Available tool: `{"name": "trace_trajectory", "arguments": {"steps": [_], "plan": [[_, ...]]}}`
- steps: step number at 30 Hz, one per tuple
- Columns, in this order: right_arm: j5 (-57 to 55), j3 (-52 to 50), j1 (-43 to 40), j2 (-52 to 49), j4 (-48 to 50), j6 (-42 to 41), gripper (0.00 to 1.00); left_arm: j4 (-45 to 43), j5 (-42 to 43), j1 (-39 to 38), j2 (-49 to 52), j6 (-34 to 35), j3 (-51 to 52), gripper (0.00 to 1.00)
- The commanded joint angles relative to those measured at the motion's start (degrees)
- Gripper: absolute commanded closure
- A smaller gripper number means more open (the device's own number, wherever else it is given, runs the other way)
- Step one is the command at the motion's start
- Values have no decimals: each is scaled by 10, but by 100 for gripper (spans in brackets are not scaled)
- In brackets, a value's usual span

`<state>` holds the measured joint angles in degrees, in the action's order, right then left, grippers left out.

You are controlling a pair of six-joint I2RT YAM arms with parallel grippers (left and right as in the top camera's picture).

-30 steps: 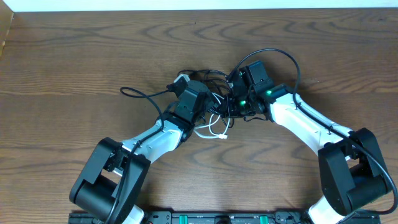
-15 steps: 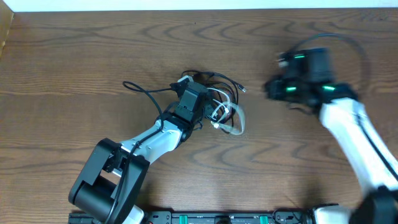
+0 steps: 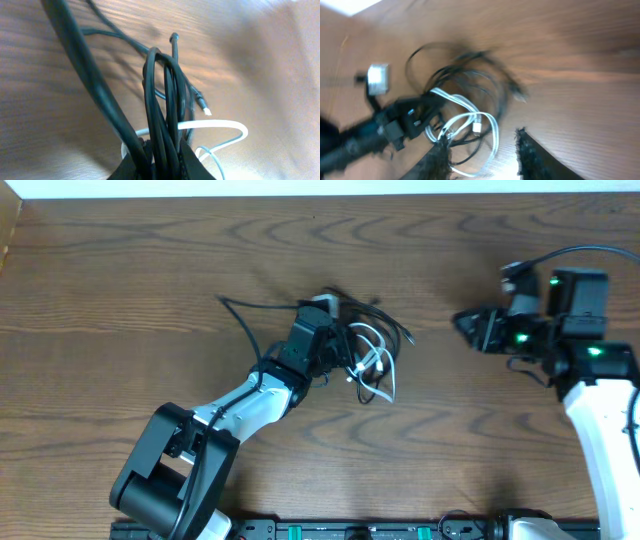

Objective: Untangle cables

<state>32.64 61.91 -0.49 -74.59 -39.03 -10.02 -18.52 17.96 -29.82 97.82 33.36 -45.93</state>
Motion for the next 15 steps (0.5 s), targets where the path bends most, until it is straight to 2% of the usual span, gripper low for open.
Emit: {"name": "trace_trajectory", "arguments": {"steps": [1,4,15], "plan": [[121,-45,37,-38,21,119,48,-9,168,-1,-10,-98,-3,93],[143,-69,53,-67,50,132,43,-7,195,-1,-10,-98,-3,93],[147,-84,114,-151,101,131,46,-7,219,-1,-10,-98,-3,92]]}}
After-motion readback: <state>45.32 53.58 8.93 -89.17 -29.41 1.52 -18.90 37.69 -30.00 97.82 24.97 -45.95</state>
